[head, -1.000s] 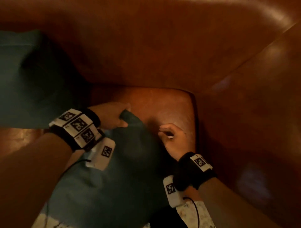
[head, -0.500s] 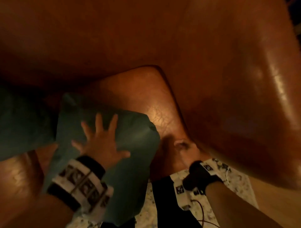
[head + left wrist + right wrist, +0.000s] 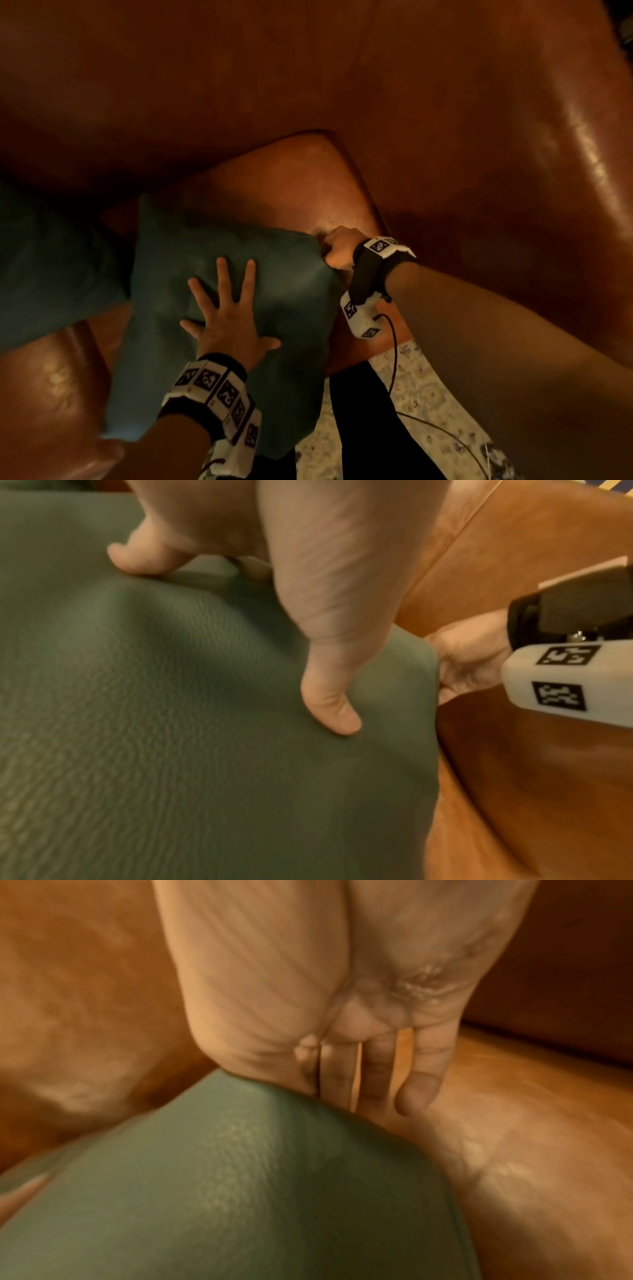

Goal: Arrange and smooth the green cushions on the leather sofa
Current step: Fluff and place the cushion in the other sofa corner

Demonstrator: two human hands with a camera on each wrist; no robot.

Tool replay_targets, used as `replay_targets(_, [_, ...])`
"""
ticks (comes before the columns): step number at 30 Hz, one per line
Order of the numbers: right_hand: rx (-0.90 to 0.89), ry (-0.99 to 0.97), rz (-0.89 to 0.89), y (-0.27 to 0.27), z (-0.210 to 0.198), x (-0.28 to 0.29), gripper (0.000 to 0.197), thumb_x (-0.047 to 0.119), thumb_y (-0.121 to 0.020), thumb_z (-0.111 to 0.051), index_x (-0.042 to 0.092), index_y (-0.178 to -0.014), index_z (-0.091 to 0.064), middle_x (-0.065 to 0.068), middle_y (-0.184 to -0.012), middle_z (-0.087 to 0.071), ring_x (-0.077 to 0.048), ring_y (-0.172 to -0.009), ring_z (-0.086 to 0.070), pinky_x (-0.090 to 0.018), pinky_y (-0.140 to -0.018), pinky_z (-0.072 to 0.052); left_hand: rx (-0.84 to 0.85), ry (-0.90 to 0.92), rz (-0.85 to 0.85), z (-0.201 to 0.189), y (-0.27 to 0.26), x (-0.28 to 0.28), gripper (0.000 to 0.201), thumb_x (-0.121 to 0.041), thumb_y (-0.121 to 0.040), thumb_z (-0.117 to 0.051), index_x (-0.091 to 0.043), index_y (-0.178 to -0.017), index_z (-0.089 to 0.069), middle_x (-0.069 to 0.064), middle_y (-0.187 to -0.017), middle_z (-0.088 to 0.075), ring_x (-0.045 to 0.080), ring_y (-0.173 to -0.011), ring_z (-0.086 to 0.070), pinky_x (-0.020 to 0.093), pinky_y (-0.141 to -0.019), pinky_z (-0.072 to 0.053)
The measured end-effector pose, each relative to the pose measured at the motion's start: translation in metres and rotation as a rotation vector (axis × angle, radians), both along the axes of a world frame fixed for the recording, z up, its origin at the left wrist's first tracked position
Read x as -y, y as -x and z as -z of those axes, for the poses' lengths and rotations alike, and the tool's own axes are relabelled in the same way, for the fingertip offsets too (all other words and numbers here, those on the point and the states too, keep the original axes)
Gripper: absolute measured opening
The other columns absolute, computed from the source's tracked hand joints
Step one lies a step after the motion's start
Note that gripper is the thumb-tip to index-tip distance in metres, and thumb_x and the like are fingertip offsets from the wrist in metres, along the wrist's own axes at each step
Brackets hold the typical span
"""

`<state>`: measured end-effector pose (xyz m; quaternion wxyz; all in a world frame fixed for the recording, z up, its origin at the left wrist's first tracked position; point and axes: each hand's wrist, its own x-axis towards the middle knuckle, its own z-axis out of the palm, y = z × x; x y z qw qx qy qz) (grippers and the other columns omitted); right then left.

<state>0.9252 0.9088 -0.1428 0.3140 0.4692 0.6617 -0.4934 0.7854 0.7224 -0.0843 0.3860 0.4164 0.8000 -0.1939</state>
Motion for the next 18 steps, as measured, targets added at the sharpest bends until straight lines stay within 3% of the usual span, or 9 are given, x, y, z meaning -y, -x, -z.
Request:
replay_targets(5, [0.042,-0.069,-0.11,0.007,-0.001,0.005,0.032,0.018,-0.08,-0.058,0.018,-0.112,-0.064,-0.006,-0.112,-0.065,-0.026,-0.096,-0.061,-0.028,-0.077,-0.047,0.023,-0.013,-0.008,0.002,0.002,0.004,0.137,-0.06,-0.06,-0.077,-0.046,-0.134,0.038,-0.005,-0.144,0.047,0.045,-0.138,0.028,0.074,-0.103,-0.021])
replay_targets(8, [-0.006,-0.101,-0.034,-0.004,0.001,0.013,0.018,0.02,-0.086,-0.052,0.027,-0.094,-0.068,0.001,-0.102,-0.061,-0.021,-0.092,-0.057,-0.024,-0.077,-0.04,0.038,-0.02,-0.014,0.003,0.004,0.006,0.137,-0.06,-0.06,-0.077,-0.047,-0.134,0.038,-0.006,-0.143,0.049,0.044,-0.138,0.029,0.074,-0.103,-0.02])
replay_targets(10, [-0.038,-0.14,0.053,-0.011,0.008,0.015,0.024,0.015,-0.087,-0.048,0.03,-0.075,-0.063,0.0,-0.105,-0.065,-0.021,-0.097,-0.059,-0.025,-0.08,-0.042,0.038,-0.028,-0.011,0.005,0.004,0.004,0.137,-0.06,-0.06,-0.077,-0.047,-0.134,0.037,-0.006,-0.144,0.048,0.044,-0.138,0.029,0.074,-0.103,-0.02])
replay_targets(12, [-0.055,-0.139,0.057,-0.016,0.012,0.014,0.029,0.009,-0.08,-0.05,0.034,-0.07,-0.06,0.0,-0.107,-0.066,-0.022,-0.099,-0.06,-0.025,-0.08,-0.044,0.039,-0.026,-0.009,0.006,0.003,0.001,0.137,-0.061,-0.06,-0.077,-0.047,-0.134,0.037,-0.006,-0.144,0.048,0.044,-0.137,0.029,0.075,-0.102,-0.019])
replay_targets(15, [-0.008,-0.071,-0.101,-0.016,0.008,0.01,0.024,0.013,-0.081,-0.061,0.031,-0.096,-0.068,0.004,-0.113,-0.061,-0.014,-0.096,-0.054,-0.021,-0.078,-0.038,0.029,-0.007,0.003,0.008,0.001,-0.001,0.138,-0.062,-0.06,-0.076,-0.045,-0.134,0.039,-0.005,-0.144,0.047,0.046,-0.137,0.028,0.075,-0.102,-0.021])
replay_targets(18, [0.001,-0.051,-0.15,-0.011,0.005,0.004,0.037,0.014,-0.082,-0.064,0.024,-0.117,-0.066,0.004,-0.124,-0.059,-0.019,-0.106,-0.057,-0.021,-0.079,-0.039,0.018,0.004,0.015,0.009,0.002,0.0,0.138,-0.064,-0.06,-0.075,-0.044,-0.134,0.04,-0.004,-0.144,0.047,0.046,-0.137,0.027,0.075,-0.101,-0.023])
